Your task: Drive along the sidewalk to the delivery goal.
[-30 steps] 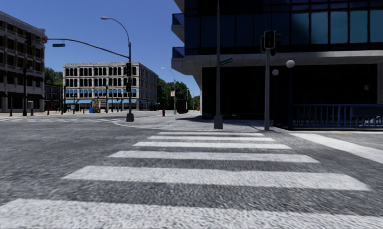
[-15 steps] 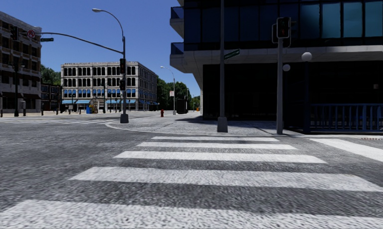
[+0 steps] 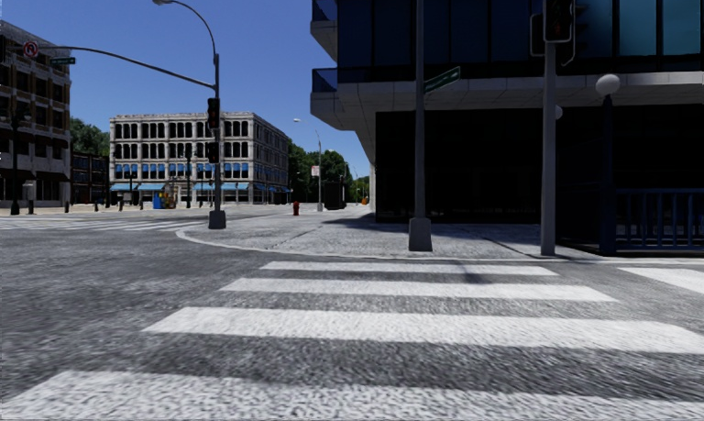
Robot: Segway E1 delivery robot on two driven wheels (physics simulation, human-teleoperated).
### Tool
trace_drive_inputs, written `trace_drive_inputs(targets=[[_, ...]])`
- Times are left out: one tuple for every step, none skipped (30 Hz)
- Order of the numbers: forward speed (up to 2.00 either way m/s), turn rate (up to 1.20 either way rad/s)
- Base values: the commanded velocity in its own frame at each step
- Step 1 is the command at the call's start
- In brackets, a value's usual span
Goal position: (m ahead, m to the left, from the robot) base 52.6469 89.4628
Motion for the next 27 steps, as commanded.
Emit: trace_drive_inputs(targets=[[2.00, 0.00], [2.00, 0.00], [2.00, 0.00], [2.00, 0.00], [2.00, 0.00], [2.00, 0.00], [2.00, 0.00], [2.00, 0.00], [2.00, 0.00], [2.00, 0.00], [2.00, 0.00], [2.00, 0.00], [2.00, 0.00], [2.00, 0.00], [2.00, 0.02], [2.00, 0.12], [2.00, 0.12], [2.00, 0.21], [2.00, 0.25], [2.00, 0.26], [2.00, 0.27], [2.00, 0.27], [2.00, 0.27], [2.00, 0.27], [2.00, 0.27], [2.00, 0.27], [2.00, 0.27]])
